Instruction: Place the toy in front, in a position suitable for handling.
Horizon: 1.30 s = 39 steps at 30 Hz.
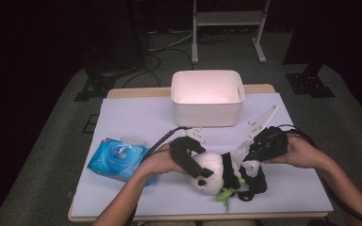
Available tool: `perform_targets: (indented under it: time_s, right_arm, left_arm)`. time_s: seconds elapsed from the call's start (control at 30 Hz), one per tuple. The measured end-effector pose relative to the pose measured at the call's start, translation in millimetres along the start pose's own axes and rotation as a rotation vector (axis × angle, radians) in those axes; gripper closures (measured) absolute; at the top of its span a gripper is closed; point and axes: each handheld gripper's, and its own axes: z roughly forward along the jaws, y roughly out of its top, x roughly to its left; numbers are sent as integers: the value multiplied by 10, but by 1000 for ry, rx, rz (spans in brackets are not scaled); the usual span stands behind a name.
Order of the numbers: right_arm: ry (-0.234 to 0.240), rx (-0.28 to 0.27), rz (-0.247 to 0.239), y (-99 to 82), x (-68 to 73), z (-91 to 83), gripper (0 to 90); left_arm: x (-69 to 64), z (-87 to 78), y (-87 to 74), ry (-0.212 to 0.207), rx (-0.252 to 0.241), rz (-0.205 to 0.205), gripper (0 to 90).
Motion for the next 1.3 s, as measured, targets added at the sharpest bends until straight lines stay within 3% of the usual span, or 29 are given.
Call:
perform_targets:
  time_s: [0.2,0.37,0.53,0.67,0.87,1.07,1.3]
  right_arm:
    - [10,8,1,9,18,27,825]
    - [24,8,2,7,20,40,825]
    - [20,-6,6,-3,-7,0,823]
    - [14,-44,13,0,-71,-101,824]
    - [13,-65,16,81,-212,-152,824]
    - [0,-49,15,235,-376,-179,823]
    - [5,-30,24,375,-556,-77,823]
  left_arm:
    - [15,72,35,-15,23,-8,81]
    - [11,137,76,-31,59,24,80]
    - [25,90,77,-18,39,37,278]
    - [62,53,100,-7,12,50,340]
    - [128,-49,214,26,-11,88,355]
    - [260,-127,282,74,-15,131,356]
    - [417,-133,264,71,-22,130,350]
